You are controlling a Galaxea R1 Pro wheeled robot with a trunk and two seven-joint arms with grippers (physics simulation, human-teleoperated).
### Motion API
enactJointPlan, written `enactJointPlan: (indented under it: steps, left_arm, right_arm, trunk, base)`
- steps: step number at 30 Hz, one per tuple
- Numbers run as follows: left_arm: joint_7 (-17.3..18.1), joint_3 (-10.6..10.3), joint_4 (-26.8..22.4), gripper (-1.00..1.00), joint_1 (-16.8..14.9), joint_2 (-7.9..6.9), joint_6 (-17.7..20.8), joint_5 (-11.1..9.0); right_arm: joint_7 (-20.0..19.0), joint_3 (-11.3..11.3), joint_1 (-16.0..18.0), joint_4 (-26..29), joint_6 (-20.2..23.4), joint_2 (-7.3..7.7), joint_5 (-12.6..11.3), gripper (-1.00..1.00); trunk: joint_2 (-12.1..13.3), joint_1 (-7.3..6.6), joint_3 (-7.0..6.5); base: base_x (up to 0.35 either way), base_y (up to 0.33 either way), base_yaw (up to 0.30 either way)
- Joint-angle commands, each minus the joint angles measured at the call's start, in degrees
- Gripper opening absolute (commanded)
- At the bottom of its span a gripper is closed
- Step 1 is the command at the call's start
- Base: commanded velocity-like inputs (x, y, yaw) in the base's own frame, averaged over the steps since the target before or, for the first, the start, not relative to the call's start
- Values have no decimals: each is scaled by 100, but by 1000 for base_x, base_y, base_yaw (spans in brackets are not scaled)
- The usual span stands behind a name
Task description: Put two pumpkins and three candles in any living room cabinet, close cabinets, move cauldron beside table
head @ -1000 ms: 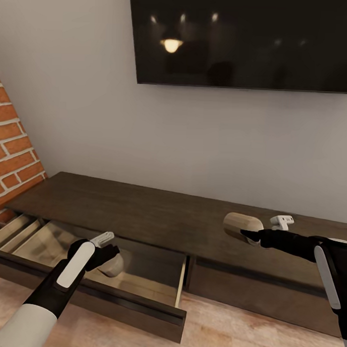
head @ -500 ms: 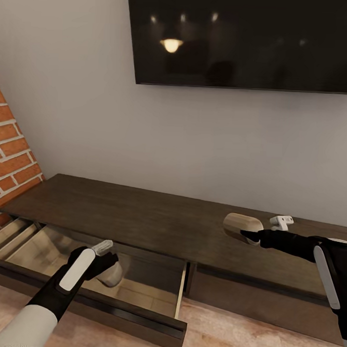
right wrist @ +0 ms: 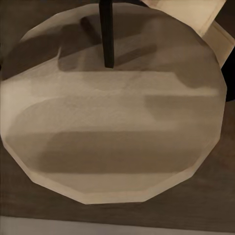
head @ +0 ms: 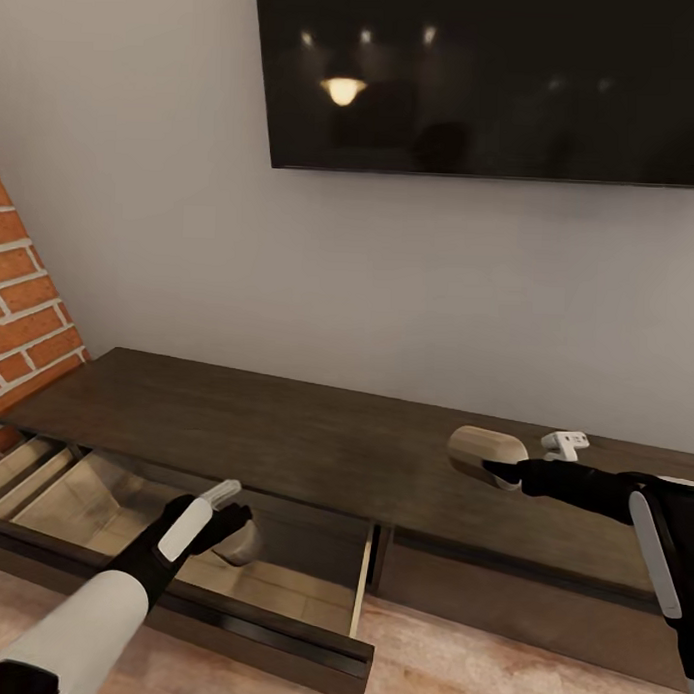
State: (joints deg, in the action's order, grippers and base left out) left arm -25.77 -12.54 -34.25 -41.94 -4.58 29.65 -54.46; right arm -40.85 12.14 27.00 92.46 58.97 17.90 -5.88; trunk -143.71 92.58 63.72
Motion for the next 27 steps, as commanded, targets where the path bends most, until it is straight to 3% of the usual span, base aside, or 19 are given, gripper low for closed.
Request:
enactJointPlan:
  steps: [1,17,27]
  left_arm:
    - [15,-14,34,-100,-5,10,-6,35]
    - [70,-45,525,-100,46,28,-200,58]
    - [288,-75,779,-100,8,21,-282,58]
  right_arm:
    - [-1,3,-1,0,5,1,-10,-100]
    - [1,-3,-2,0,8,-5,-4,-100]
    - [2,-4,-2,1,8,-6,-2,-100]
  trunk:
    - [0,0,0]
    - [0,0,0]
    - [0,0,0]
  base:
    - [52,0,0]
    - [37,0,0]
    - [0,0,0]
